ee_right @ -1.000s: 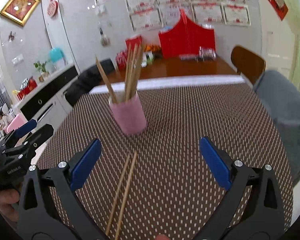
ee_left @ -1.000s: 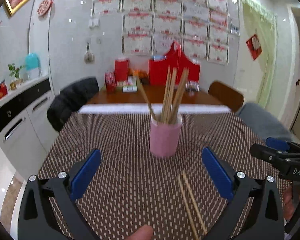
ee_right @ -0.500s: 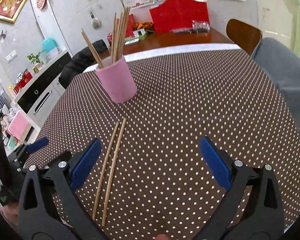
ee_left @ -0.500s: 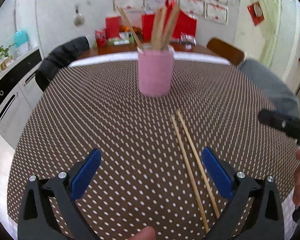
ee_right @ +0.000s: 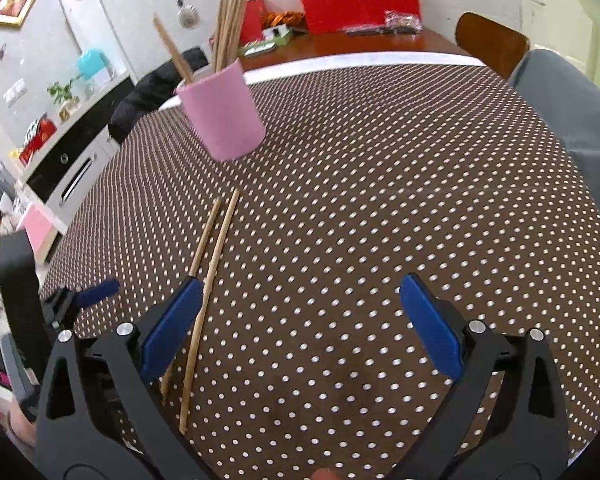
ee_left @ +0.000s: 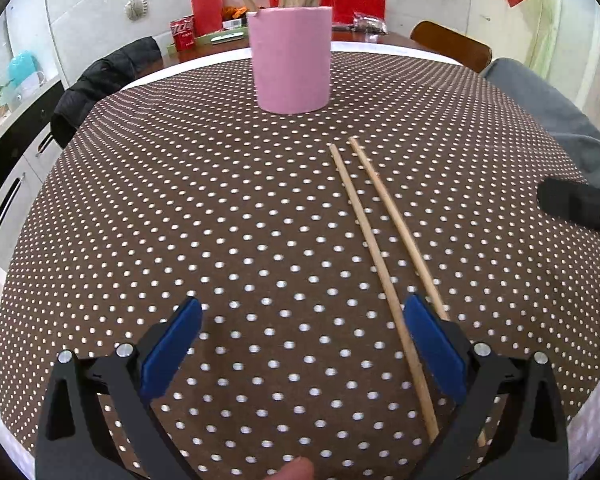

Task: Organize utensils
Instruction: 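Move both open tools back down to the last two chopsticks, then close the right tool on a chopstick while the left tool closes on the other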

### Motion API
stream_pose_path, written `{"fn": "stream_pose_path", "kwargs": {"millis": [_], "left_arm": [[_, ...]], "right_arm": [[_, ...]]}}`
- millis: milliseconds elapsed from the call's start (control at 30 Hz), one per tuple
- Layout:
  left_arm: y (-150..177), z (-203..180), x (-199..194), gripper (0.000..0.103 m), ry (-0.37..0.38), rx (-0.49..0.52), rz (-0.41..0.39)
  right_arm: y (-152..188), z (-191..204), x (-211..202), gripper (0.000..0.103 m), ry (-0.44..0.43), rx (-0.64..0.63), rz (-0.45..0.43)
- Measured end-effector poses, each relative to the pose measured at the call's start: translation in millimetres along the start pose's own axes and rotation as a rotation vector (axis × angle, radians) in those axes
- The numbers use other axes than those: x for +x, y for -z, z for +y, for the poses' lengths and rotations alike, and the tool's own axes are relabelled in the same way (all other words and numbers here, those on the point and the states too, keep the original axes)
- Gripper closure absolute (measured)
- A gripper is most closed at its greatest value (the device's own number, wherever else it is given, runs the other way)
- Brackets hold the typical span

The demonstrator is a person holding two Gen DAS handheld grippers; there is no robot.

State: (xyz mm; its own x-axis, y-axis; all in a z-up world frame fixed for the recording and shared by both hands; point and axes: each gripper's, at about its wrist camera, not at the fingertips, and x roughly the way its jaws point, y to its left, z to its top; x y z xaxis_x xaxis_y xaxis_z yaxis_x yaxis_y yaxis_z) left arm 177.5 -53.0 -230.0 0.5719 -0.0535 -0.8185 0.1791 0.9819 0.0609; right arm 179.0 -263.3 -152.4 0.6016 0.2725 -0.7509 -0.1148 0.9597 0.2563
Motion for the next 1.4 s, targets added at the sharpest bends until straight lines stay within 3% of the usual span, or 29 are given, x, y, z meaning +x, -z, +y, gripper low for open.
{"fn": "stream_pose_path", "kwargs": {"millis": [267, 433, 533, 600, 800, 1100, 1200, 1267, 1300, 1367, 1400], "left_arm": [[8, 30, -2, 0.004, -0.014, -0.041, 0.007], [6, 35, -3, 0.004, -0.025, -0.026, 0.010], [2, 37, -2, 0.004, -0.016, -0.007, 0.014], [0, 36, 0, 0.004, -0.016, 0.006, 0.015], [-11, 31, 7, 0.004, -0.037, 0.071, 0.024], [-52, 14, 28, 0.004, -0.013, 0.175, 0.040], [-64, 10, 32, 0.017, 0.044, 0.196, 0.045], [-70, 9, 34, 0.042, 0.115, 0.195, 0.055], [-72, 9, 34, 0.048, 0.161, 0.193, 0.060], [-75, 5, 33, 0.074, 0.175, 0.213, 0.052], [-76, 4, 33, 0.082, 0.185, 0.215, 0.051]], "right_arm": [[19, 42, 28, 0.006, -0.021, -0.143, 0.086], [23, 57, 43, 0.041, -0.026, -0.156, 0.106], [25, 68, 44, 0.055, 0.007, -0.231, 0.085], [28, 72, 44, 0.059, 0.004, -0.272, 0.091], [25, 64, 40, 0.059, 0.015, -0.304, 0.118], [-9, 60, 64, 0.059, -0.003, -0.199, 0.152], [-16, 63, 71, 0.064, 0.005, -0.184, 0.156], [-19, 65, 72, 0.073, 0.009, -0.185, 0.158], [-21, 67, 73, 0.078, 0.011, -0.190, 0.160], [-19, 75, 75, 0.080, 0.042, -0.238, 0.165], [-17, 80, 76, 0.086, 0.056, -0.264, 0.164]]}}
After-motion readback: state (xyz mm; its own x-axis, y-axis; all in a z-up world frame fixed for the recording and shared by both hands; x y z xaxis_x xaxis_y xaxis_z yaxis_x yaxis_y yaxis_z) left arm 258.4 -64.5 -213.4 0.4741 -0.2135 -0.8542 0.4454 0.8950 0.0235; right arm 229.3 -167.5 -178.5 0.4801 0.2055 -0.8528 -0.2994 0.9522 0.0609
